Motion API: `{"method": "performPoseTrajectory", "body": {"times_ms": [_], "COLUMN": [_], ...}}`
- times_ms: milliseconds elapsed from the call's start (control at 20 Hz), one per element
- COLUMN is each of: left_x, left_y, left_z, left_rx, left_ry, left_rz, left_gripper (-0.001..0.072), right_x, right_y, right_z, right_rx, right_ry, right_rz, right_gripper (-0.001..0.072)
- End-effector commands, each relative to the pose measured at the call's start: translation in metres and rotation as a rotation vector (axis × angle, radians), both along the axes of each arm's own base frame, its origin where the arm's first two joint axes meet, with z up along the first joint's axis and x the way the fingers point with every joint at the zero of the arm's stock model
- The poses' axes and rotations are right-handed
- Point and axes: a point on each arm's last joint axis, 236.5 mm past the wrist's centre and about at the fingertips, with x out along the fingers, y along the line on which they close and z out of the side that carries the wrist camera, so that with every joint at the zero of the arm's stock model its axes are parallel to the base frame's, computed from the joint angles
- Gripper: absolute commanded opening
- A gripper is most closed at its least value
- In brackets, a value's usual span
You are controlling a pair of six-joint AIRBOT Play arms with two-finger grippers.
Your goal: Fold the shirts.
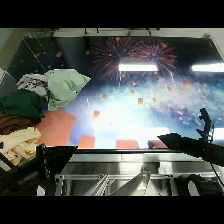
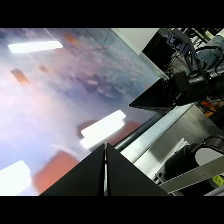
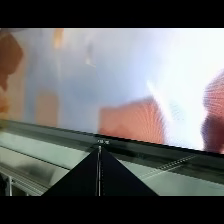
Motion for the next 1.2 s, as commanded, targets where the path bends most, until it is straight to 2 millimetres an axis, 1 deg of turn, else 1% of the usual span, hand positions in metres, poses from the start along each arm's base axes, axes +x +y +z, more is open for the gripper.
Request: {"method": "performPoseTrajectory", "body": {"times_ms": [0,350,450,700,800,850,950,1000,1050,1150], "left_x": [0.000,0.000,0.005,0.008,0.017,0.019,0.034,0.046,0.060,0.083], "left_y": [0.000,0.000,0.003,0.005,0.010,0.012,0.024,0.037,0.055,0.092], "left_z": [0.000,0.000,0.003,0.005,0.012,0.012,0.006,0.002,-0.004,-0.015], "left_rx": [-0.001,0.000,-0.007,-0.013,-0.037,-0.033,-0.014,-0.011,0.000,0.028], "left_ry": [-0.002,-0.002,-0.016,-0.023,-0.041,-0.044,-0.024,0.003,0.028,0.063], "left_rz": [0.001,0.001,0.023,0.040,0.081,0.094,0.176,0.257,0.354,0.535], "left_gripper": [0.0019,0.0020,0.0020,0.0019,0.0019,0.0018,0.0000,0.0000,-0.0001,0.0000], "right_x": [0.000,0.000,0.007,0.009,0.013,0.013,0.015,0.016,0.020,0.033], "right_y": [0.000,0.001,-0.003,-0.004,-0.005,-0.005,-0.006,-0.007,-0.009,-0.017], "right_z": [0.000,-0.001,0.001,0.002,0.005,0.004,0.005,0.005,0.007,0.012], "right_rx": [0.000,0.003,0.000,0.001,0.005,0.004,0.005,0.004,0.002,-0.006], "right_ry": [0.000,0.002,-0.021,-0.026,-0.041,-0.041,-0.046,-0.050,-0.062,-0.108], "right_rz": [0.001,0.000,-0.028,-0.034,-0.051,-0.050,-0.056,-0.062,-0.074,-0.126], "right_gripper": [0.0021,0.0021,0.0022,0.0021,0.0021,0.0023,0.0023,0.0022,0.0022,0.0022]}}
